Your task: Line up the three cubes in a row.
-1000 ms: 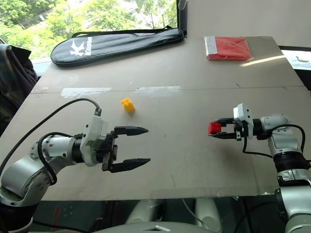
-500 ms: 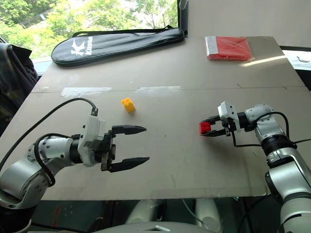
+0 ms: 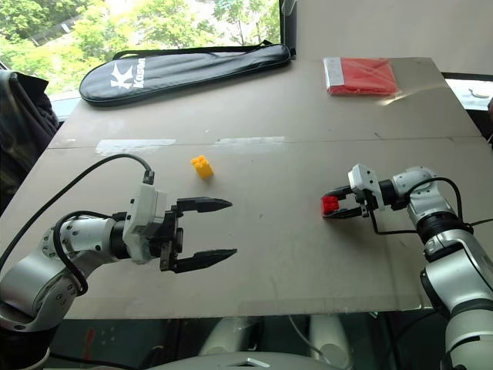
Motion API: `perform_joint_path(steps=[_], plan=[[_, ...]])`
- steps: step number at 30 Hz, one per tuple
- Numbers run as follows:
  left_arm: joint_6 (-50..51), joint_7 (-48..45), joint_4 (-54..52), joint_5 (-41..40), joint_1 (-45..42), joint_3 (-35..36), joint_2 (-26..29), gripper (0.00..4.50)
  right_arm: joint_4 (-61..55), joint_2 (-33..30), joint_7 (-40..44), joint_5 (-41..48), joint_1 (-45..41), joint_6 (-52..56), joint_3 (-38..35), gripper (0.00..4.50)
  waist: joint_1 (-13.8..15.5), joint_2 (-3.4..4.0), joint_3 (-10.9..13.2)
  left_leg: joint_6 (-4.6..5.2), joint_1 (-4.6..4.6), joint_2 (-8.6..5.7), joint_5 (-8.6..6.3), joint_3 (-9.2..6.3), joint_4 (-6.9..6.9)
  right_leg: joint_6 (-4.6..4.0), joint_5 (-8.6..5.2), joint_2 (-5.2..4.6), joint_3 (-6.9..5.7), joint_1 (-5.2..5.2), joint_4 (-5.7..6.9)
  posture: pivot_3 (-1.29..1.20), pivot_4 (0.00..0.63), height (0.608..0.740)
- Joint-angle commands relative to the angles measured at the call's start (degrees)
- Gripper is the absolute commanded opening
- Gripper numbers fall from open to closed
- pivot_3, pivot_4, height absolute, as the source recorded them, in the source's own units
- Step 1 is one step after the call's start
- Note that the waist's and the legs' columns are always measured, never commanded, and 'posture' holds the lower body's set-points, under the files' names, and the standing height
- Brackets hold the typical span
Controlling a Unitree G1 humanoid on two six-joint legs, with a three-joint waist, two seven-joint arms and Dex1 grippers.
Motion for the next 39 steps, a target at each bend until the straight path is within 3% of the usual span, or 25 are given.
perform_joint_path(steps=[1, 2, 3, 39], plan=[[-1.1, -0.7, -0.7, 0.0, -0.7, 0.5, 0.5, 4.5, 1.2, -0.7, 3.0, 0.8, -1.6, -1.6, 0.6, 3.82, 0.0, 0.0, 0.0, 0.0, 0.0, 0.0, 0.0, 0.0, 0.0, 0.0, 0.0, 0.0, 0.0, 0.0, 0.0, 0.0, 0.15, 0.74], [-1.1, -0.7, -0.7, 0.0, -0.7, 0.5, 0.5, 4.5, 1.7, -0.7, 3.0, 0.8, -2.0, -1.6, 0.6, 4.28, 0.0, 0.0, 0.0, 0.0, -0.01, 0.0, 0.0, 0.0, 0.0, 0.0, 0.0, 0.0, 0.0, 0.0, 0.0, 0.0, 0.15, 0.74], [-1.0, -0.7, -0.8, 0.1, -0.7, 0.4, 0.4, 4.5, 2.1, -0.7, 3.0, 0.7, -2.2, -1.8, 0.7, 4.45, 0.0, 0.0, 0.0, 0.0, -0.02, 0.0, 0.0, 0.01, 0.0, 0.0, 0.0, 0.0, 0.0, -0.02, 0.0, 0.0, 0.15, 0.74], [-2.4, -1.5, 0.7, 1.2, -1.9, -2.4, -1.3, 4.5, 8.3, -1.8, 3.0, -8.3, -5.7, -3.5, -6.6, 4.45, -0.1, 0.0, 0.0, 0.0, -0.04, 0.0, 0.0, 0.03, -0.01, 0.0, 0.01, 0.0, 0.03, -0.05, 0.01, 0.0, 0.15, 0.74]])
